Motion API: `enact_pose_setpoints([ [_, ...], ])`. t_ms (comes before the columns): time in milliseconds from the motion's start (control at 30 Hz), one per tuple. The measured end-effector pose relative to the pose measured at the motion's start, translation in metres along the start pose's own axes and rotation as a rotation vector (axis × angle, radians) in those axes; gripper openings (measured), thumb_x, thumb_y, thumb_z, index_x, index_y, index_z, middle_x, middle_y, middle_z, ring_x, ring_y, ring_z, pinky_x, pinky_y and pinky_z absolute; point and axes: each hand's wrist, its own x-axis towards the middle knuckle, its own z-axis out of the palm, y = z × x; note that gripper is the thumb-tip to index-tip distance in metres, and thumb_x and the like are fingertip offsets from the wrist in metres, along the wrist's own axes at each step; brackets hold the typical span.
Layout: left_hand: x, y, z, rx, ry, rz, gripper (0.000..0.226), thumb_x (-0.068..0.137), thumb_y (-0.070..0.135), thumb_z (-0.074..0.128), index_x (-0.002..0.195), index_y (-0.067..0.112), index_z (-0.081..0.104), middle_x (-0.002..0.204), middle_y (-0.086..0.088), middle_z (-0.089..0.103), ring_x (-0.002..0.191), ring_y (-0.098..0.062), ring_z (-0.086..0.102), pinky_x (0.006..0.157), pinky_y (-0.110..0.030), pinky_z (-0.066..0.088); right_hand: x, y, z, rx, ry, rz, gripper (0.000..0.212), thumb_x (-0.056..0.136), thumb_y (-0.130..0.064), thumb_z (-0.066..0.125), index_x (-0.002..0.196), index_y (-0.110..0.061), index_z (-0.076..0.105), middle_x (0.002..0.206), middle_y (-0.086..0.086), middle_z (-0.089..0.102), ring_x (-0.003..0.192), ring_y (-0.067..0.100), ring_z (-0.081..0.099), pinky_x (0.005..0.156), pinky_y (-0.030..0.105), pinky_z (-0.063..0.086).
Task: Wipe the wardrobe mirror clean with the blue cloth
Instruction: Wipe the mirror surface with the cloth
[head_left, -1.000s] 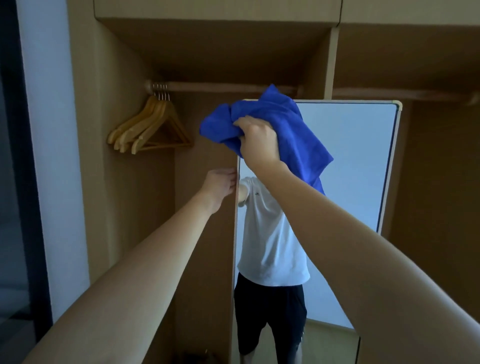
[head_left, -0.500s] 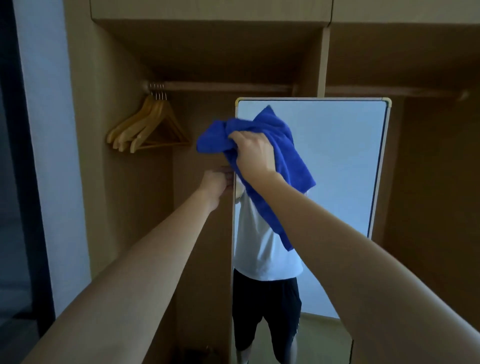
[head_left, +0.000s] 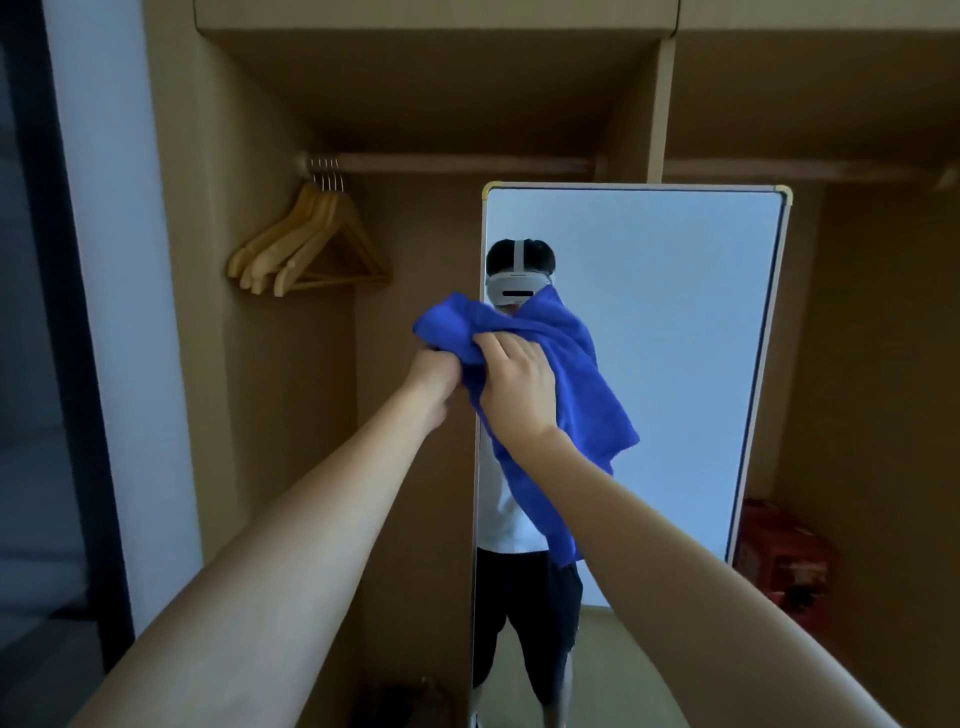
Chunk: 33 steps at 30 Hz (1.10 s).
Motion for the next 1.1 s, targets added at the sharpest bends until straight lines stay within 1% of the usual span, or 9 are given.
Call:
enact_pose_setpoints([
  [67, -0.002, -0.006, -0.002, 0.004, -0.027, 0.042, 0.024, 0.101, 0.008, 0.038, 0.097, 0.016, 0.06, 0.1, -0.021, 0.063, 0.082, -0.025, 0.062, 0.068, -0.029, 0.048, 0.007, -0.002, -0.008, 0.008, -0.041, 0.005, 0.029, 0.062, 0.001, 0.07, 0.088, -0.012, 0.065, 0.082, 0.002, 0.066, 0.076, 0.025, 0.058, 0.07, 0.039, 0.047],
  [133, -0.001, -0.007, -0.004, 0.01, -0.052, 0.074, 0.025, 0.102, 0.008, 0.037, 0.097, 0.018, 0.06, 0.088, -0.004, 0.064, 0.074, -0.015, 0.059, 0.064, -0.024, 0.049, 0.021, -0.003, -0.015, -0.008, -0.054, -0.015, 0.024, 0.069, -0.003, 0.067, 0.091, -0.013, 0.065, 0.085, 0.002, 0.068, 0.079, 0.026, 0.06, 0.07, 0.04, 0.048],
  [267, -0.001, -0.009, -0.003, 0.049, -0.065, 0.011, 0.044, 0.1, -0.004, 0.031, 0.094, 0.029, 0.059, 0.094, 0.001, 0.07, 0.085, -0.017, 0.068, 0.077, -0.033, 0.058, 0.066, -0.003, -0.025, -0.045, 0.015, -0.004, 0.016, 0.082, -0.007, 0.056, 0.095, -0.014, 0.063, 0.094, 0.001, 0.068, 0.087, 0.023, 0.06, 0.075, 0.039, 0.048],
  [400, -0.008, -0.036, -0.005, 0.199, -0.068, -0.097, 0.042, 0.102, 0.002, 0.03, 0.091, 0.029, 0.059, 0.099, -0.005, 0.071, 0.102, -0.027, 0.068, 0.093, -0.045, 0.056, 0.073, -0.011, -0.021, -0.072, 0.076, 0.02, 0.014, 0.077, -0.003, 0.06, 0.088, -0.011, 0.061, 0.086, 0.001, 0.066, 0.078, 0.023, 0.057, 0.07, 0.033, 0.043],
  [533, -0.012, -0.047, -0.005, 0.128, -0.066, -0.088, 0.034, 0.102, 0.004, 0.035, 0.095, 0.022, 0.063, 0.096, -0.004, 0.07, 0.096, -0.025, 0.066, 0.09, -0.041, 0.056, 0.002, -0.007, -0.004, -0.056, 0.055, 0.008, 0.027, 0.073, 0.004, 0.064, 0.096, -0.008, 0.063, 0.089, 0.005, 0.064, 0.081, 0.025, 0.056, 0.071, 0.036, 0.044],
  [667, -0.009, -0.06, -0.013, 0.17, -0.088, -0.103, 0.025, 0.099, 0.018, 0.048, 0.12, 0.012, 0.06, 0.12, -0.009, 0.066, 0.105, -0.023, 0.062, 0.087, -0.036, 0.051, -0.08, 0.0, 0.008, -0.011, -0.042, -0.008, 0.023, 0.071, 0.003, 0.072, 0.091, -0.008, 0.065, 0.087, 0.003, 0.065, 0.079, 0.023, 0.057, 0.07, 0.033, 0.044],
  [833, -0.025, -0.06, -0.013, 0.114, -0.125, -0.03, 0.028, 0.102, 0.022, 0.045, 0.125, 0.014, 0.06, 0.113, -0.003, 0.067, 0.094, -0.015, 0.061, 0.078, -0.029, 0.05, -0.067, -0.001, 0.001, 0.026, -0.107, 0.029, 0.025, 0.077, -0.003, 0.068, 0.101, -0.01, 0.068, 0.098, 0.002, 0.07, 0.091, 0.023, 0.064, 0.077, 0.037, 0.053],
  [967, -0.028, -0.061, -0.014, 0.21, -0.138, 0.012, 0.03, 0.102, 0.011, 0.037, 0.109, 0.022, 0.064, 0.111, -0.007, 0.07, 0.093, -0.021, 0.063, 0.077, -0.034, 0.051, -0.031, -0.002, -0.013, 0.084, -0.055, 0.019, 0.031, 0.091, -0.014, 0.049, 0.116, -0.011, 0.067, 0.115, 0.002, 0.069, 0.107, 0.02, 0.063, 0.091, 0.03, 0.05],
  [1100, -0.029, -0.059, -0.017, 0.27, -0.117, -0.095, 0.028, 0.1, 0.008, 0.038, 0.088, 0.02, 0.06, 0.095, -0.001, 0.064, 0.089, -0.018, 0.057, 0.081, -0.033, 0.045, 0.024, -0.014, -0.017, 0.032, -0.011, 0.101, 0.021, 0.087, -0.01, 0.053, 0.104, -0.016, 0.063, 0.1, -0.004, 0.068, 0.089, 0.018, 0.062, 0.073, 0.031, 0.05],
])
